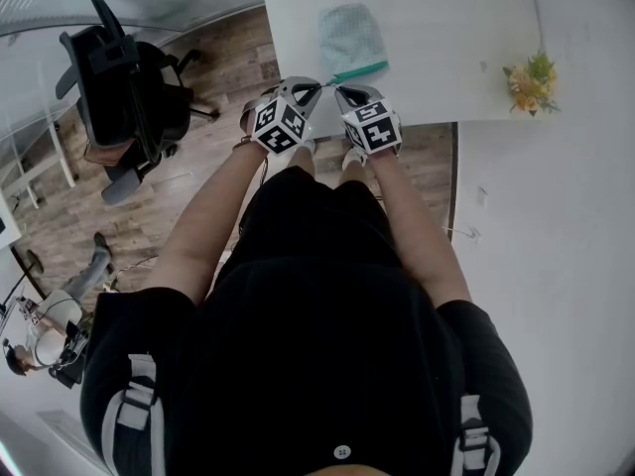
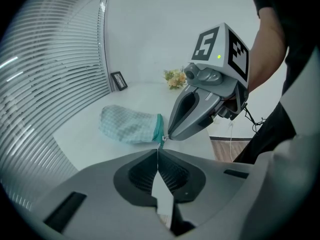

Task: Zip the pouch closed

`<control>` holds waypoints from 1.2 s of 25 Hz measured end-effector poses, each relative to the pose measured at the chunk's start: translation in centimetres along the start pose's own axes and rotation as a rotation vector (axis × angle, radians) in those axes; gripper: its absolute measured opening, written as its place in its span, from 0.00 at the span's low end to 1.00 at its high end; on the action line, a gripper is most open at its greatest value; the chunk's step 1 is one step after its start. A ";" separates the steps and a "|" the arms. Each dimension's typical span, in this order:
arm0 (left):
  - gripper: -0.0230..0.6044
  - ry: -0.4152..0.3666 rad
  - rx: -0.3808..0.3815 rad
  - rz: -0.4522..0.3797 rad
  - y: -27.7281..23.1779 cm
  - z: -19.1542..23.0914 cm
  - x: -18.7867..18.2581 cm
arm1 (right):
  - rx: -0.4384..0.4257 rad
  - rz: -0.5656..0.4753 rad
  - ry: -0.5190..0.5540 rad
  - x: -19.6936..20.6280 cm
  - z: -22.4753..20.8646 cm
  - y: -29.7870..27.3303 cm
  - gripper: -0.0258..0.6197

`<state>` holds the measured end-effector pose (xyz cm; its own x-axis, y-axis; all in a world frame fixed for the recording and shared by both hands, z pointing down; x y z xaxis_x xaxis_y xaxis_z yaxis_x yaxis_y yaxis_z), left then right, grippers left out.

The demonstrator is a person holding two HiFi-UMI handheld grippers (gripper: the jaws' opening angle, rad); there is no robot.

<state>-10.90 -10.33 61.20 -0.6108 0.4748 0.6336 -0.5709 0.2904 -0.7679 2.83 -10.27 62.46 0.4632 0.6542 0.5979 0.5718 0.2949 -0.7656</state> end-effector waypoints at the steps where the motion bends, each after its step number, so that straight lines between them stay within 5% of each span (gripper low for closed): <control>1: 0.05 0.012 -0.004 0.002 0.0 0.2 0.2 | 0.007 0.002 -0.007 0.2 -0.2 0.0 0.06; 30: 0.05 0.101 -0.039 0.009 0.1 2.8 1.2 | 0.059 0.011 -0.050 0.2 -3.3 0.4 0.06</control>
<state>-13.29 -12.07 62.16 -0.5565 0.5580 0.6156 -0.5427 0.3169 -0.7779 5.42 -12.31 63.02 0.4342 0.6910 0.5779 0.5252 0.3271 -0.7856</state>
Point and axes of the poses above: the fingertips, and each gripper's own axes: y backward along the fingers, z to its left, x out of its underside, the point moved 9 cm from there along y, backward along the fingers, and after that the axes turned 7 degrees about y, right-handed, at the moved point
